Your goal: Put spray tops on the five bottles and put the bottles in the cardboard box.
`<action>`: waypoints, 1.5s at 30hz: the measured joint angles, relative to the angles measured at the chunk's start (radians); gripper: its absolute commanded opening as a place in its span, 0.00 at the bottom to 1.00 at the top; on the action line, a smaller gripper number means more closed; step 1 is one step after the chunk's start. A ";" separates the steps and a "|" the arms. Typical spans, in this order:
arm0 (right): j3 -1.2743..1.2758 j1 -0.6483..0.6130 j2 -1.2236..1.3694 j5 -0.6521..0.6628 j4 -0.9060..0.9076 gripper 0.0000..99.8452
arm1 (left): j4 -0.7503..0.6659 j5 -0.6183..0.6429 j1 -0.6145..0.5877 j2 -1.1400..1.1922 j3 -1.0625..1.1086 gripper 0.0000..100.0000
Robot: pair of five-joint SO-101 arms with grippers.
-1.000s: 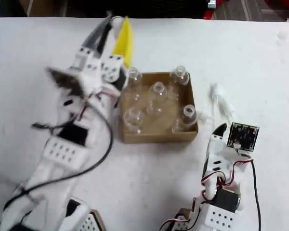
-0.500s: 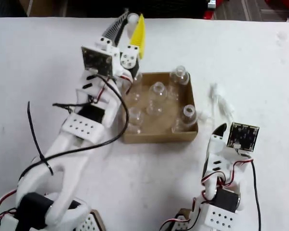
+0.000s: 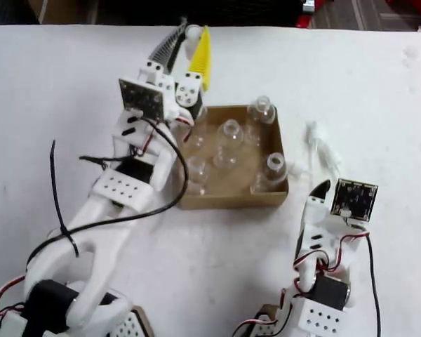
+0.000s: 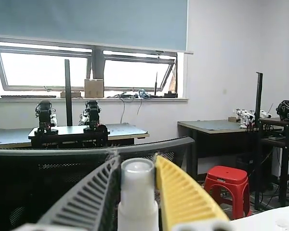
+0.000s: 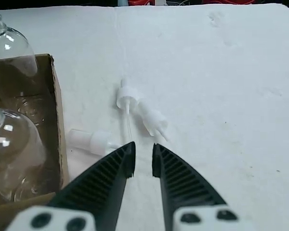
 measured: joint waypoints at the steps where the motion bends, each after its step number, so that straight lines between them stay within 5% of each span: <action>1: 0.000 0.000 0.000 0.000 0.000 0.05 | 0.000 0.000 0.000 0.000 0.000 0.02; 20: 0.000 0.000 0.000 0.000 0.000 0.05 | -0.003 0.000 0.000 0.074 0.150 0.02; 31: 0.000 0.000 0.000 0.000 0.000 0.05 | -0.390 0.000 0.008 0.292 0.267 0.02; 45: 0.000 0.000 0.000 0.000 0.000 0.05 | -0.433 0.000 0.005 0.298 0.304 0.02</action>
